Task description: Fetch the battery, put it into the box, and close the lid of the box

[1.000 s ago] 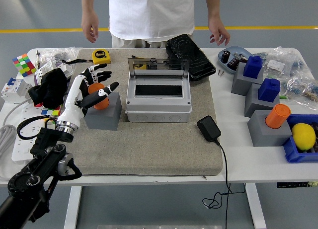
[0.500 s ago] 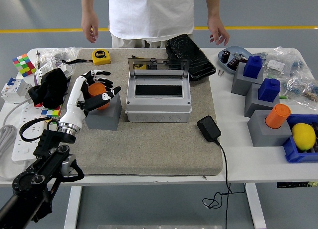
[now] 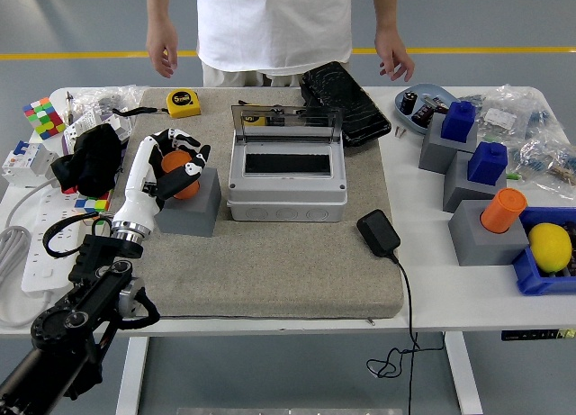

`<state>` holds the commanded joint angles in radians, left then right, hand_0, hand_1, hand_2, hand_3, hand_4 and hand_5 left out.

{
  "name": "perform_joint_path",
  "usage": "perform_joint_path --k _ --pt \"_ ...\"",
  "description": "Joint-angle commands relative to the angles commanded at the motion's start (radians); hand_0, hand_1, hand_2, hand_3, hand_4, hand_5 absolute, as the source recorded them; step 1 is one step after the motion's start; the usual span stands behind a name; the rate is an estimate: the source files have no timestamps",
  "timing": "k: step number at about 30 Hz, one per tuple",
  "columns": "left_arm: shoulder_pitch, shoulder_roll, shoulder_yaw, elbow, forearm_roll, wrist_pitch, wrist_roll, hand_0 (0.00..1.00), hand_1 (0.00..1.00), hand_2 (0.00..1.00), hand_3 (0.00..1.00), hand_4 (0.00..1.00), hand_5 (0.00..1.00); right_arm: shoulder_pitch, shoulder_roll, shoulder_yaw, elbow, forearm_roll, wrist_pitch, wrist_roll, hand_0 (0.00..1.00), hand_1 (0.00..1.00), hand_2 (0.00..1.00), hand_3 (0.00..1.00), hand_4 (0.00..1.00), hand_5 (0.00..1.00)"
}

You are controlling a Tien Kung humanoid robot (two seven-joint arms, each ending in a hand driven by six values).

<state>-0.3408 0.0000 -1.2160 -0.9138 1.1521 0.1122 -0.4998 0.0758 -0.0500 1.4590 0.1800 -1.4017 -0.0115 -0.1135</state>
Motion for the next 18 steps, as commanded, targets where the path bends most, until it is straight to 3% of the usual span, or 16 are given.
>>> perform_joint_path --k 1,11,15,18 --pt "-0.003 0.000 0.003 0.001 -0.008 0.000 -0.005 0.159 0.116 0.218 0.326 0.611 0.002 0.001 0.000 -0.001 0.000 0.000 -0.001 0.002 0.672 0.653 0.682 0.608 0.998 0.594" --pt "-0.008 0.000 0.020 -0.007 -0.023 0.001 -0.029 0.131 0.099 0.203 0.321 0.598 0.002 0.002 0.001 0.001 0.000 0.005 -0.018 0.031 0.653 0.642 0.675 0.600 0.998 0.594" --pt "-0.008 0.000 0.010 -0.063 0.038 0.013 -0.012 0.119 0.092 0.199 0.320 0.591 0.002 0.000 0.002 0.007 0.000 0.000 -0.019 0.029 0.648 0.639 0.673 0.598 0.998 0.592" --pt "-0.016 0.016 0.005 -0.144 0.134 0.035 0.032 0.119 0.092 0.199 0.320 0.591 0.002 -0.002 0.001 0.011 0.000 -0.002 -0.019 0.029 0.648 0.639 0.673 0.598 0.998 0.592"
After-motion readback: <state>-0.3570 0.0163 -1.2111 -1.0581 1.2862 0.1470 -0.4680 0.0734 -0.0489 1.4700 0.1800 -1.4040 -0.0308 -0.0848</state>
